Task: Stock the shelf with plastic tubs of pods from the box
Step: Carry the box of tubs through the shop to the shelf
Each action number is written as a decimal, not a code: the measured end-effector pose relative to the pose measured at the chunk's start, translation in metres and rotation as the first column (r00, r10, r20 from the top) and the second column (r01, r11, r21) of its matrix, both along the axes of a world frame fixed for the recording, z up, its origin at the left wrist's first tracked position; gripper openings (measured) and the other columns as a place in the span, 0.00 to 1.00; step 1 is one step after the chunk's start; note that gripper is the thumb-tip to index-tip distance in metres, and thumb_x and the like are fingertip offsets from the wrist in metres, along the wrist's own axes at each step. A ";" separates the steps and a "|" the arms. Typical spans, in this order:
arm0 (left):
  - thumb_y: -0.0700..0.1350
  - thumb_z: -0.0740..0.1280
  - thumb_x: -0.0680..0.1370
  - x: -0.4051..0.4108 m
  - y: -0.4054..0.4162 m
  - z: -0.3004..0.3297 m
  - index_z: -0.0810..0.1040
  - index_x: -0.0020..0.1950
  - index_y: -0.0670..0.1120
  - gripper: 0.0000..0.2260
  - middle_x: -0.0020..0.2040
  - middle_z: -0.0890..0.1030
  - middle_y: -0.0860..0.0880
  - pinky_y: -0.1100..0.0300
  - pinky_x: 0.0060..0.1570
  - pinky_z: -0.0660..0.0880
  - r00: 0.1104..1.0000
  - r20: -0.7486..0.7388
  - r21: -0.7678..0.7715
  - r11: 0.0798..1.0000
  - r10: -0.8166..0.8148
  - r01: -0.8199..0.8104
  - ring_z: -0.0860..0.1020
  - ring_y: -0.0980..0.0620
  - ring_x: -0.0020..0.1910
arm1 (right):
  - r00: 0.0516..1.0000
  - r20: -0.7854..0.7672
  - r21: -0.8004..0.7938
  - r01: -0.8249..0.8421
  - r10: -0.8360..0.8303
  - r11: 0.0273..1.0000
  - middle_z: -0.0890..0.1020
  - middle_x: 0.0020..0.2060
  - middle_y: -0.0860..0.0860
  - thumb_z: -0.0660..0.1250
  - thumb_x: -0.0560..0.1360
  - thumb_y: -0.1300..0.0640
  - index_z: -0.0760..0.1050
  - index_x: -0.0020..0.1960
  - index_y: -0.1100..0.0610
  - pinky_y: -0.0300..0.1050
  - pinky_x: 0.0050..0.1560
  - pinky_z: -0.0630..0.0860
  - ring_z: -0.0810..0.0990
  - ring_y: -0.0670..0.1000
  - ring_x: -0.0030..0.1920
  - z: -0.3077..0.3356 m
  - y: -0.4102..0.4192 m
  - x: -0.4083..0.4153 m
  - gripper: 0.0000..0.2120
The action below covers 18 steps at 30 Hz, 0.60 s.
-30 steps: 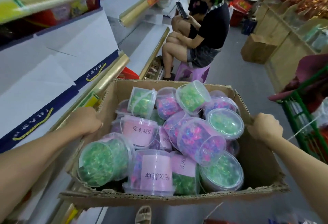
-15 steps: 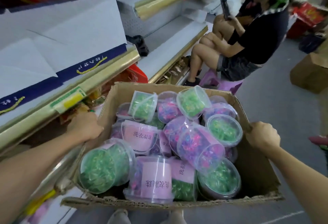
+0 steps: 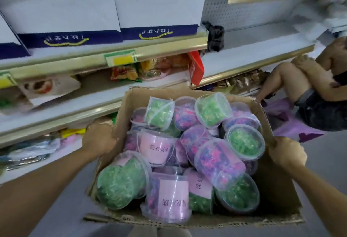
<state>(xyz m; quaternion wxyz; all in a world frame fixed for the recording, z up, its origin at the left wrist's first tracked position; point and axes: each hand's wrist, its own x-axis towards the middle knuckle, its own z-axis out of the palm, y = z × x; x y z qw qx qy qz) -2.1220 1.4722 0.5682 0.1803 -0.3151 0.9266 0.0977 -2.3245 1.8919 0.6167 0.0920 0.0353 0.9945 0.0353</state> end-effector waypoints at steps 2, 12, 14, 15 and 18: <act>0.49 0.65 0.75 0.017 -0.002 -0.006 0.81 0.48 0.40 0.13 0.49 0.82 0.38 0.55 0.43 0.74 0.996 0.002 0.005 0.996 0.093 -0.093 0.80 0.40 0.50 | 0.998 0.019 0.034 -0.055 0.055 0.998 0.81 0.46 0.63 0.64 0.76 0.54 0.79 0.54 0.58 0.52 0.44 0.75 0.80 0.64 0.47 -0.008 -0.015 -0.002 0.12; 0.51 0.63 0.76 0.110 0.000 -0.060 0.81 0.50 0.43 0.14 0.52 0.82 0.40 0.53 0.49 0.75 0.922 0.035 0.008 0.923 0.385 -0.386 0.79 0.39 0.52 | 0.955 0.102 -0.030 -0.278 0.280 0.960 0.80 0.51 0.65 0.66 0.74 0.53 0.79 0.57 0.57 0.54 0.50 0.75 0.78 0.67 0.52 -0.077 -0.081 -0.011 0.14; 0.50 0.63 0.76 0.126 0.007 -0.072 0.81 0.47 0.43 0.12 0.50 0.82 0.39 0.52 0.48 0.76 0.898 0.059 0.019 0.898 0.437 -0.439 0.80 0.39 0.50 | 0.935 0.121 -0.049 -0.330 0.333 0.943 0.80 0.51 0.65 0.66 0.74 0.53 0.79 0.57 0.57 0.54 0.50 0.75 0.78 0.67 0.52 -0.092 -0.094 -0.015 0.14; 0.49 0.63 0.75 0.132 0.011 -0.079 0.81 0.45 0.43 0.12 0.48 0.83 0.39 0.52 0.47 0.77 0.885 0.068 0.023 0.886 0.460 -0.462 0.80 0.39 0.48 | 0.926 0.122 -0.056 -0.353 0.357 0.934 0.80 0.50 0.65 0.66 0.74 0.53 0.79 0.57 0.57 0.54 0.50 0.75 0.78 0.67 0.52 -0.099 -0.100 -0.016 0.14; 0.49 0.64 0.75 0.149 0.025 -0.099 0.80 0.41 0.42 0.11 0.44 0.83 0.40 0.53 0.44 0.76 0.831 0.095 0.037 0.832 0.549 -0.554 0.80 0.39 0.45 | 0.897 0.129 -0.075 -0.416 0.422 0.906 0.80 0.50 0.66 0.66 0.74 0.53 0.79 0.57 0.57 0.54 0.50 0.75 0.78 0.68 0.51 -0.124 -0.114 -0.020 0.14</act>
